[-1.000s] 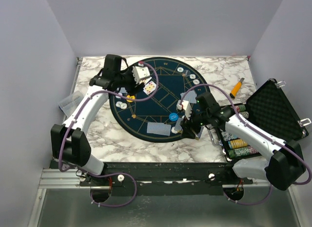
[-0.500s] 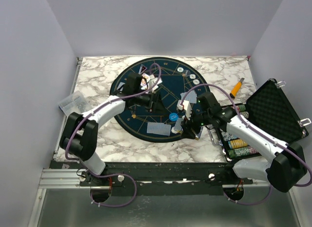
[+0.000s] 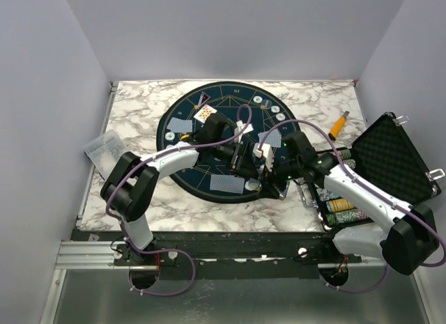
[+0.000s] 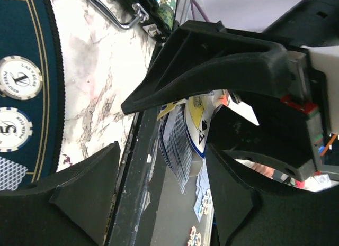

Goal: Distribute texas hold em gaming equipment

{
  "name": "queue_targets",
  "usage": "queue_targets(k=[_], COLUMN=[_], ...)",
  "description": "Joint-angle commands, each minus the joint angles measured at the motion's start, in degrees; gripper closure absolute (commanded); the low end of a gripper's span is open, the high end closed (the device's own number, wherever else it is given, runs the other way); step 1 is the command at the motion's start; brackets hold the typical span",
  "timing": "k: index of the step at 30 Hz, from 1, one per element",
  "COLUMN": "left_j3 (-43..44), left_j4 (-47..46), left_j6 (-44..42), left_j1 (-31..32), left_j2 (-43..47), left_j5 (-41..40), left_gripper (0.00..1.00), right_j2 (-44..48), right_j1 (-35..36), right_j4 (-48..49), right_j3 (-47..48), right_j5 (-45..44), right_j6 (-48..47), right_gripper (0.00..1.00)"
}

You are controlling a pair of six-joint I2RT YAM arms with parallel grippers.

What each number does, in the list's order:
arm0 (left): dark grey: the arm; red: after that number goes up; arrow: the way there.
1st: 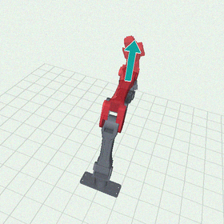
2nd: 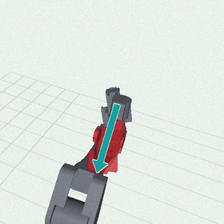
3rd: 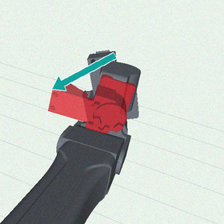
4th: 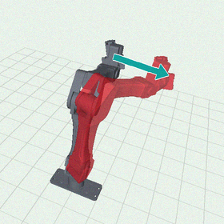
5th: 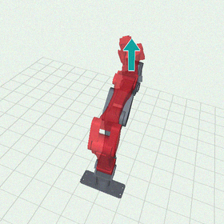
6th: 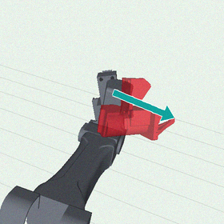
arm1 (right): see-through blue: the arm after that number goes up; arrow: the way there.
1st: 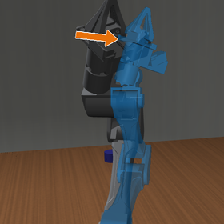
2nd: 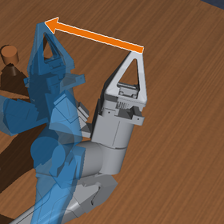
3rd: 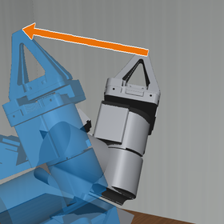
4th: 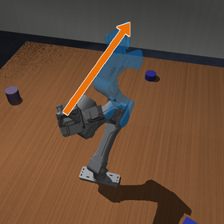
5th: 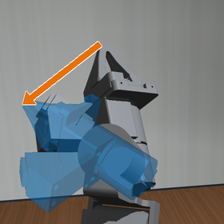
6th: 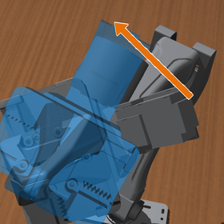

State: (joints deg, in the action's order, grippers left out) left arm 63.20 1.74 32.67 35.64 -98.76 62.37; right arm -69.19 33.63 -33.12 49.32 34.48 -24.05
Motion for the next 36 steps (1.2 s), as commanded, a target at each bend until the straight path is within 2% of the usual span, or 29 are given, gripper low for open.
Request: queue_targets(k=[1, 7, 19, 23, 28, 36], left_j3=[1.12, 0.35, -1.03, 0.0, 2.26, 5.49], left_j4=[-1.47, -0.51, 4.07, 4.06, 3.76, 2.91], left_j6=[2.77, 1.72, -3.47, -4.42, -4.5, -1.81], left_j1=[1.01, 0.8, -4.6, -4.61, -4.36, -2.17], left_j2=[-3.24, -4.21, -0.47, 1.09, 1.76, -1.47], left_j5=[0.27, 0.78, 2.41, 3.91, 5.57, 3.11], left_gripper=[0.34, 0.42, 0.53, 0.52, 0.47, 0.49], right_j2=[0.33, 0.81, 1.12, 0.51, 0.12, -0.35], right_j1=[-0.35, -0.37, -0.32, -0.34, -0.31, -0.36], right_j4=[-0.45, -0.45, -0.11, -0.18, -0.45, -0.68], right_j3=[0.86, 0.76, -0.64, -0.37, -0.29, 0.15], right_j5=[2.26, 2.17, 0.86, 0.79, 0.68, 1.33], right_j6=[-0.6, -0.42, -0.68, -0.57, -0.67, -0.77], right_gripper=[0.99, 0.99, 0.99, 0.99, 1.0, 0.99])
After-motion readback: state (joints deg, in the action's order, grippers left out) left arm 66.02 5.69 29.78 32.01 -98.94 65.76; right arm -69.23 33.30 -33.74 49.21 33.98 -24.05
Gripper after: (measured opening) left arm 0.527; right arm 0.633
